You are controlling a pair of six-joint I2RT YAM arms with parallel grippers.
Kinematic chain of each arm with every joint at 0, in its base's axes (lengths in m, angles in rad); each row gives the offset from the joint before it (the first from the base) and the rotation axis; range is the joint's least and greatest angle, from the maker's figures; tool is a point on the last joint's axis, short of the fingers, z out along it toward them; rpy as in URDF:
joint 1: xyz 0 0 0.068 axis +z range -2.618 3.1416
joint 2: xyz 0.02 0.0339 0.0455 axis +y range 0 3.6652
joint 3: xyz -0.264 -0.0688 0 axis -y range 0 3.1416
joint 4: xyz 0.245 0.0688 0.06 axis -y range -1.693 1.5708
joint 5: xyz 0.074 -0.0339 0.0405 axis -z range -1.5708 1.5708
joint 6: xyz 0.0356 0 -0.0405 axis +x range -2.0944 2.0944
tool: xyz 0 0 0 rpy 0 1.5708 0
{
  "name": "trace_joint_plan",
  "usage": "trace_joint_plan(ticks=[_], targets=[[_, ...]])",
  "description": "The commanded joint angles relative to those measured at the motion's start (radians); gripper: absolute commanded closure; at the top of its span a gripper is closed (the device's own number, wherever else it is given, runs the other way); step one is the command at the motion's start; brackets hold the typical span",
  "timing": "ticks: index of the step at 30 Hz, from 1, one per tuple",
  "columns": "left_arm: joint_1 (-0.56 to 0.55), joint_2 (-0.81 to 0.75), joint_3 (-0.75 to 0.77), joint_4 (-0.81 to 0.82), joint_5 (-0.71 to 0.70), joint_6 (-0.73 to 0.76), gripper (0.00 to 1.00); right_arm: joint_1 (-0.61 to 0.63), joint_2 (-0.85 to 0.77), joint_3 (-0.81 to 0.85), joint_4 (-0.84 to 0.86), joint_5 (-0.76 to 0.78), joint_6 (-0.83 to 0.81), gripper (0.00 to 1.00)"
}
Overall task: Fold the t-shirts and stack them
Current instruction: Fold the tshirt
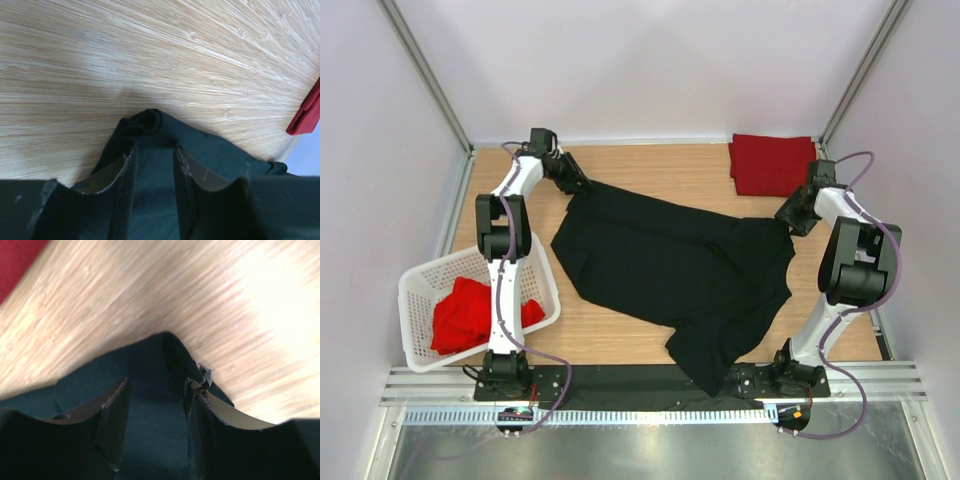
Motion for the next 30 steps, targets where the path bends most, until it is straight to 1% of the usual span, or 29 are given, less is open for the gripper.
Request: trace_joint_plan(ticks=[1,4,8,11,14,15,16,17,22,23,25,26,28,29,30], targets=[[-0.001,0.039,0.026,0.002,-0.015,-0.005,0.64,-0.014,0.019,0.052,0.046,-0.002,-0.003,0.49],[-0.001,0.042,0.026,-0.012,-0.020,0.002,0.64,-0.020,0.030,0.053,0.049,-0.002,0.014,0.53],[-0.001,0.045,0.028,-0.023,-0.029,0.022,0.64,-0.030,0.036,0.055,0.055,0.002,0.020,0.50],[-0.001,0.056,0.032,-0.043,-0.038,0.030,0.63,-0.034,0.042,0.055,0.064,-0.010,0.026,0.51],[-0.001,0.068,0.040,-0.064,-0.057,0.028,0.63,-0.035,0.042,0.047,0.076,-0.015,0.036,0.62],[-0.001,0.071,0.043,-0.072,-0.070,0.027,0.63,-0.035,0.041,0.044,0.081,-0.048,0.036,0.64],[-0.001,0.077,0.057,-0.095,-0.078,0.027,0.63,-0.035,0.039,0.038,0.087,-0.050,0.040,0.65],[0.000,0.081,0.061,-0.099,-0.087,0.025,0.64,-0.034,0.036,0.035,0.089,-0.051,0.042,0.68],[-0.001,0.084,0.063,-0.102,-0.092,0.015,0.63,-0.034,0.033,0.023,0.105,-0.064,0.043,0.75],[-0.001,0.085,0.061,-0.104,-0.092,0.013,0.64,-0.035,0.038,0.021,0.109,-0.064,0.042,0.79],[-0.001,0.087,0.058,-0.104,-0.094,0.008,0.64,-0.035,0.041,0.018,0.109,-0.065,0.042,0.83],[-0.001,0.088,0.057,-0.106,-0.094,0.008,0.64,-0.037,0.044,0.015,0.112,-0.065,0.043,0.90],[-0.001,0.090,0.057,-0.107,-0.094,0.005,0.64,-0.041,0.044,0.006,0.110,-0.062,0.048,0.96],[-0.001,0.091,0.055,-0.107,-0.095,0.002,0.64,-0.043,0.041,0.000,0.110,-0.056,0.049,0.99],[-0.001,0.093,0.055,-0.112,-0.097,0.002,0.64,-0.044,0.035,-0.006,0.112,-0.047,0.053,0.99]])
